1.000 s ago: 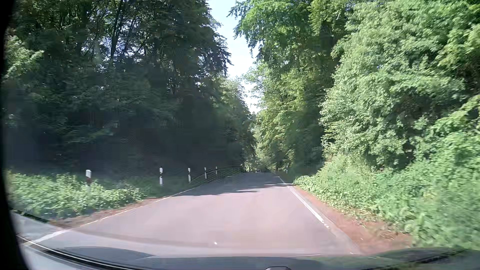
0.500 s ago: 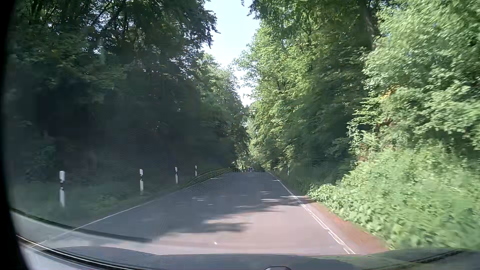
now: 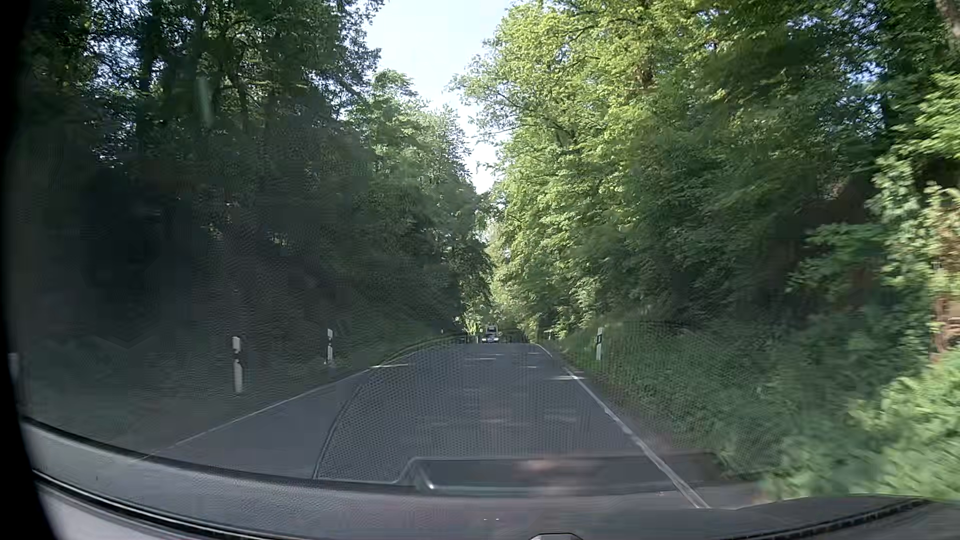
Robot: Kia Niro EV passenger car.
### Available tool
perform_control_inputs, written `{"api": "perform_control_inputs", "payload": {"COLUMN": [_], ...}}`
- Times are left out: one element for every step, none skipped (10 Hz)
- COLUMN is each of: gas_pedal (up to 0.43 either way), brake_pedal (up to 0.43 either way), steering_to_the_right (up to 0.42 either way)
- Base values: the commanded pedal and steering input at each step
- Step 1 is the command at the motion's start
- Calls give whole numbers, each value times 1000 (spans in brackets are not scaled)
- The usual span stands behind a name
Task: Follow the waypoints while adhering to traffic rules and regulations
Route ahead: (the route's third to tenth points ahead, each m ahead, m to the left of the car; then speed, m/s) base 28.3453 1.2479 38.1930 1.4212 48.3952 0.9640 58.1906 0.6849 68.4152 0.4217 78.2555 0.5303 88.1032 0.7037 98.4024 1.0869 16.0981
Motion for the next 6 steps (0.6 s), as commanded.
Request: {"api": "perform_control_inputs", "payload": {"gas_pedal": [220,197,177,177,169,169], "brake_pedal": [0,0,0,0,0,0], "steering_to_the_right": [2,3,3,2,1,0]}}
